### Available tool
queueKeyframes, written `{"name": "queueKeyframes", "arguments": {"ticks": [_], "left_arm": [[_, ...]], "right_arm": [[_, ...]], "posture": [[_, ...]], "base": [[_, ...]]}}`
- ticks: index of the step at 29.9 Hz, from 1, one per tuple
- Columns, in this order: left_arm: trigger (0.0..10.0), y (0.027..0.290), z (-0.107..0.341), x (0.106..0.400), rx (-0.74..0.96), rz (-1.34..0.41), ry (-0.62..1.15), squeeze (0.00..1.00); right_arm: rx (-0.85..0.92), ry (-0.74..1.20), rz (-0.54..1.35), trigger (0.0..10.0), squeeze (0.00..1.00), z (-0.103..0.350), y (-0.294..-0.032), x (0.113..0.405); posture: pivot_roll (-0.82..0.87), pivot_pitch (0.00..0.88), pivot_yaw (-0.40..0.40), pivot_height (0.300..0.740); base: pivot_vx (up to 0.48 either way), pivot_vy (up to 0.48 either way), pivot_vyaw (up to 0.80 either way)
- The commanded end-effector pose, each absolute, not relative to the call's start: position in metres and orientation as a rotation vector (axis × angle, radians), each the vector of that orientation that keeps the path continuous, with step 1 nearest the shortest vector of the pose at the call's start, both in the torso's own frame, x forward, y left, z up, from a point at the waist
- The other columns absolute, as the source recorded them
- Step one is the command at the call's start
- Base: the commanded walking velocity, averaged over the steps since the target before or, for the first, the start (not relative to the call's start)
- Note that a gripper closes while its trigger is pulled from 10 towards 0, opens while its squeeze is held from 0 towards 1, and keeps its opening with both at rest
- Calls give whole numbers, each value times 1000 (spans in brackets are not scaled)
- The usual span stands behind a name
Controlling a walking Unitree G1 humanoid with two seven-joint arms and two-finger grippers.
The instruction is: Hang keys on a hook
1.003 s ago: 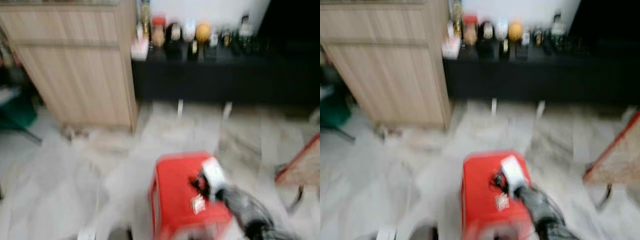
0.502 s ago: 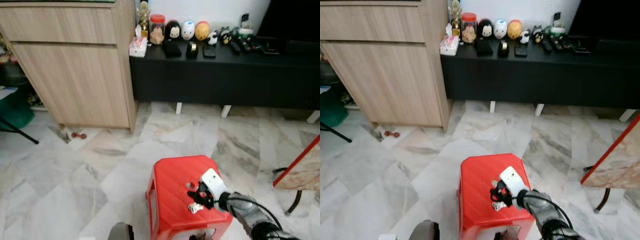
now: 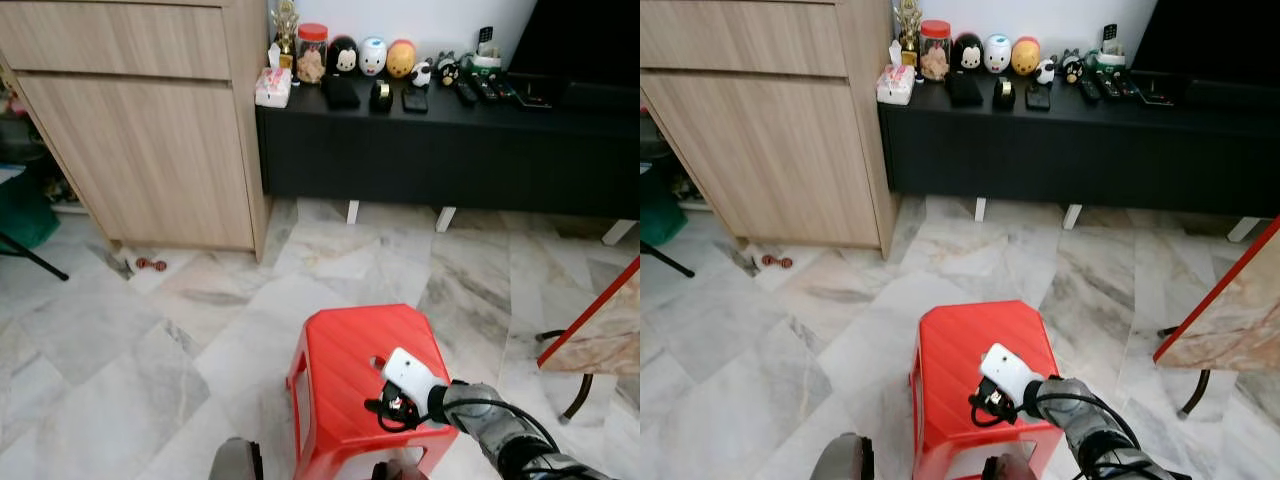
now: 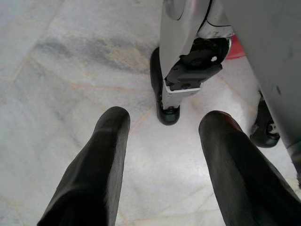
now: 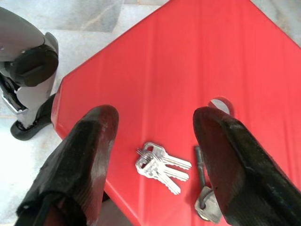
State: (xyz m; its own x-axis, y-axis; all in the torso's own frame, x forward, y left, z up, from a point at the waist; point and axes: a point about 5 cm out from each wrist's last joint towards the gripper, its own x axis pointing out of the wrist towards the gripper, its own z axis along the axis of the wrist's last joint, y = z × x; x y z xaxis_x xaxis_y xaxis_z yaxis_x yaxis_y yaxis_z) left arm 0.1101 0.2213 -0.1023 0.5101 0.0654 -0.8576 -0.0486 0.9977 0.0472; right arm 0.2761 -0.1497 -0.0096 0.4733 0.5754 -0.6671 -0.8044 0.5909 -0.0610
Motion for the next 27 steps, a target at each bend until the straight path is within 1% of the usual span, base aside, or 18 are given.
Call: {"name": "queueKeyframes", "arguments": {"ticks": [1,4,8,13,16,19,27], "left_arm": [[10000,207,-105,109,8,29,1036,0],[10000,205,-105,110,4,24,1026,0],[10000,207,-103,113,2,22,1003,0],[10000,208,-102,115,2,22,983,0],[10000,208,-101,116,2,19,966,0],[10000,208,-100,116,3,17,954,0],[10000,209,-99,114,7,16,939,0]], "right_arm": [[-422,675,904,10000,0,-17,-150,268],[-428,688,907,10000,0,-21,-150,263],[-425,721,864,10000,0,-25,-155,260],[-520,755,833,10000,0,-28,-162,259],[-549,767,746,10000,0,-27,-170,264],[-544,752,718,10000,0,-24,-170,268],[-508,694,753,10000,0,-17,-161,274]], "posture": [[69,176,-113,636],[70,184,-113,636],[71,202,-114,636],[68,214,-114,636],[72,215,-115,636],[77,218,-114,636],[88,227,-112,636]], "base": [[0,0,0],[0,0,0],[0,0,0],[0,0,0],[0,0,0],[0,0,0],[0,0,0]]}}
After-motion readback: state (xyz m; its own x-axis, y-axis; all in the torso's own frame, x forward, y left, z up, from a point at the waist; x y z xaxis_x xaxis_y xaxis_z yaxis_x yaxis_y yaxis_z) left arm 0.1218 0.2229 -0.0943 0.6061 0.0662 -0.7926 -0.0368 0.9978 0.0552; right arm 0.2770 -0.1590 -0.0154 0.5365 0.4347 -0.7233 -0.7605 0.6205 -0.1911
